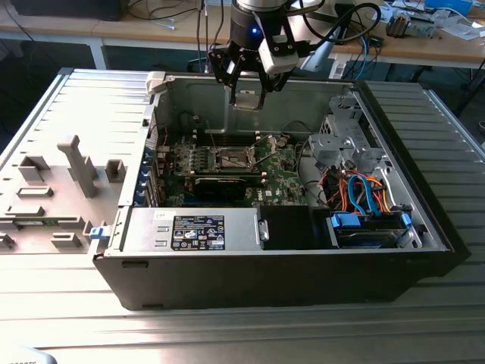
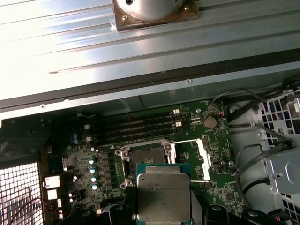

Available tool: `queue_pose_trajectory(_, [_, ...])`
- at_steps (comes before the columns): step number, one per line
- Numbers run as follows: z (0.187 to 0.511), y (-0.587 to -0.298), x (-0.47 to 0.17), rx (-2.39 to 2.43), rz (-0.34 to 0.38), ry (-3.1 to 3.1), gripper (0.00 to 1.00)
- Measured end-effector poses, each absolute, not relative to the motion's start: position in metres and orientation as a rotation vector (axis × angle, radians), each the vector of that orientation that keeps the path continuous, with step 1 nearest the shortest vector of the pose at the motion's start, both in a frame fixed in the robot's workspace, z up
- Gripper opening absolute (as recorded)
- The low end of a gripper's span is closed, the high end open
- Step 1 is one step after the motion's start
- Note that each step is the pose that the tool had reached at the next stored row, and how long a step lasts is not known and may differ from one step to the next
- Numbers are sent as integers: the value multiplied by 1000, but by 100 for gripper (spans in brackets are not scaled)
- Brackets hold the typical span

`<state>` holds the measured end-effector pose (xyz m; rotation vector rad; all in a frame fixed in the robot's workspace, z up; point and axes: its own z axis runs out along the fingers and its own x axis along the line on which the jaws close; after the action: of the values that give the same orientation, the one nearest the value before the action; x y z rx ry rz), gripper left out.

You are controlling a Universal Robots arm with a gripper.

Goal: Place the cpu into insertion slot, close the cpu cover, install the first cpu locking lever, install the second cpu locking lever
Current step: 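Place the cpu into insertion slot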

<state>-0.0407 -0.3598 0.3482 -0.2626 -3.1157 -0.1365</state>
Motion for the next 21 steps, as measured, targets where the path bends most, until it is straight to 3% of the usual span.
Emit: queue_pose_trajectory(21, [348,-360,-41,-301,-137,-3113,54])
